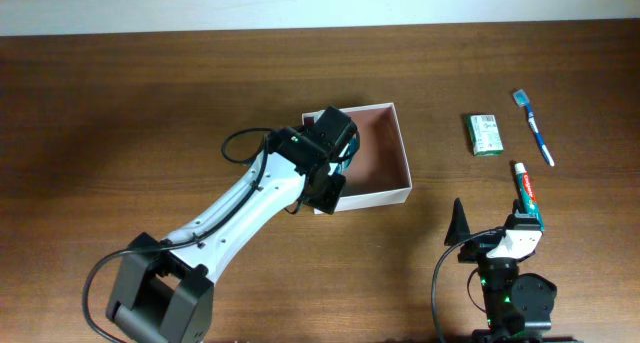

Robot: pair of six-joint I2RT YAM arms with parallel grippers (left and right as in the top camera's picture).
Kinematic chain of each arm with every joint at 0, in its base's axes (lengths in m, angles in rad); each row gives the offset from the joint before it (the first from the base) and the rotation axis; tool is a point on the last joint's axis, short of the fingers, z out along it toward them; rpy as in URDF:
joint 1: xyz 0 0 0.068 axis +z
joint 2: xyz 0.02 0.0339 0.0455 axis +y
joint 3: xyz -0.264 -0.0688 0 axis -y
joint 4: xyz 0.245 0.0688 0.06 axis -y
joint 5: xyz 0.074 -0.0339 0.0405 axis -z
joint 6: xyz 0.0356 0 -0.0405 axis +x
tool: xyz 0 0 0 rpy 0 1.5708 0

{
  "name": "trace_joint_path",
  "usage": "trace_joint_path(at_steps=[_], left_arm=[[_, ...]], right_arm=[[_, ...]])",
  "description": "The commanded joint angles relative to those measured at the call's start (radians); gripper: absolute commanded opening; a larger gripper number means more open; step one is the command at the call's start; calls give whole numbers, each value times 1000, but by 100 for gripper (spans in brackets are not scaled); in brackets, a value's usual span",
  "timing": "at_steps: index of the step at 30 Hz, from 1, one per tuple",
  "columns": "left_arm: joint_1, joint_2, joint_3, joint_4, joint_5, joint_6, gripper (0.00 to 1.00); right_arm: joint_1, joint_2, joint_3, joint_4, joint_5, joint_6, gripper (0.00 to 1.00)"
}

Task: Pack container
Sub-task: 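Lower and close the left gripper on the Listerine bottle cap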

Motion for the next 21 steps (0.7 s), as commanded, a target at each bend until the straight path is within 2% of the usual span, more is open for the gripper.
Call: trace_joint_path(at_steps=[1, 8, 10, 14, 17, 21], left_arm=[[0, 10, -6, -5, -7, 0, 56], [0, 10, -6, -5, -7, 1, 55], [0, 10, -6, -5, -7, 1, 47], [0, 10, -6, -5, -7, 1, 46], [0, 10, -6, -5, -7, 1, 38], [0, 10, -6, -5, -6, 0, 35]], right_arm=[[0, -8, -9, 0, 12, 10, 98], [0, -8, -9, 0, 12, 10, 98], [0, -8, -9, 0, 12, 10, 98], [0, -8, -9, 0, 12, 10, 98], [0, -8, -9, 0, 12, 10, 98], [0, -8, -9, 0, 12, 10, 98]])
